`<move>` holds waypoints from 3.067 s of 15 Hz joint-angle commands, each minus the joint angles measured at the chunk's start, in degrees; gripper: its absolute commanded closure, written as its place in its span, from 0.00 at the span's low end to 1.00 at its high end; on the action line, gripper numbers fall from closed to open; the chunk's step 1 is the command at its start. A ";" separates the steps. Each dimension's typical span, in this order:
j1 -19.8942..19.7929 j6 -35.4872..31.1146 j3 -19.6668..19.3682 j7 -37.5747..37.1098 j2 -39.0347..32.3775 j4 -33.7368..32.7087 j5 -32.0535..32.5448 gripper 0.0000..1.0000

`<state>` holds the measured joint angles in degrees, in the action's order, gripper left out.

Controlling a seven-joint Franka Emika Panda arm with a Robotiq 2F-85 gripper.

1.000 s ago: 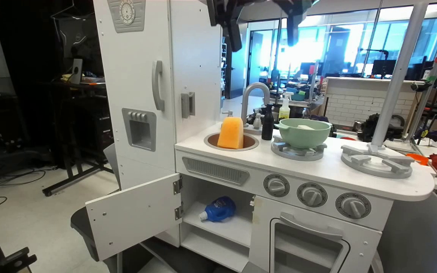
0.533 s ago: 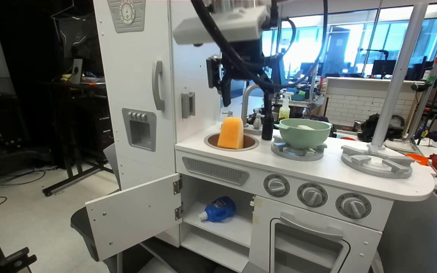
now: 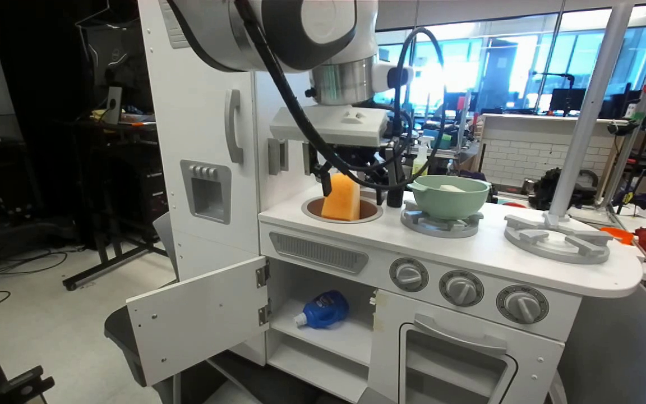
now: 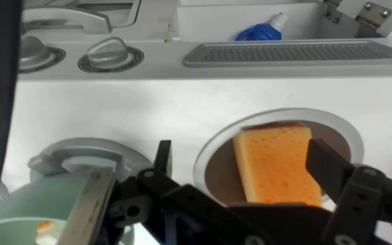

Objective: Put the orange object inside the cupboard

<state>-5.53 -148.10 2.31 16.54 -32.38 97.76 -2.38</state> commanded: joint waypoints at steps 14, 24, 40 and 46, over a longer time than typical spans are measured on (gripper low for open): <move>-0.02 -3.23 3.90 4.79 -9.06 -10.22 1.50 0.00; 0.41 -3.81 4.19 4.22 -16.07 -17.96 1.71 0.51; -5.53 -2.37 3.83 5.35 12.00 12.62 -1.88 0.97; -7.47 -3.87 2.64 12.37 25.68 33.09 -8.89 0.97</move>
<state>-12.19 -150.61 5.27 24.50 -14.32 119.57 -7.40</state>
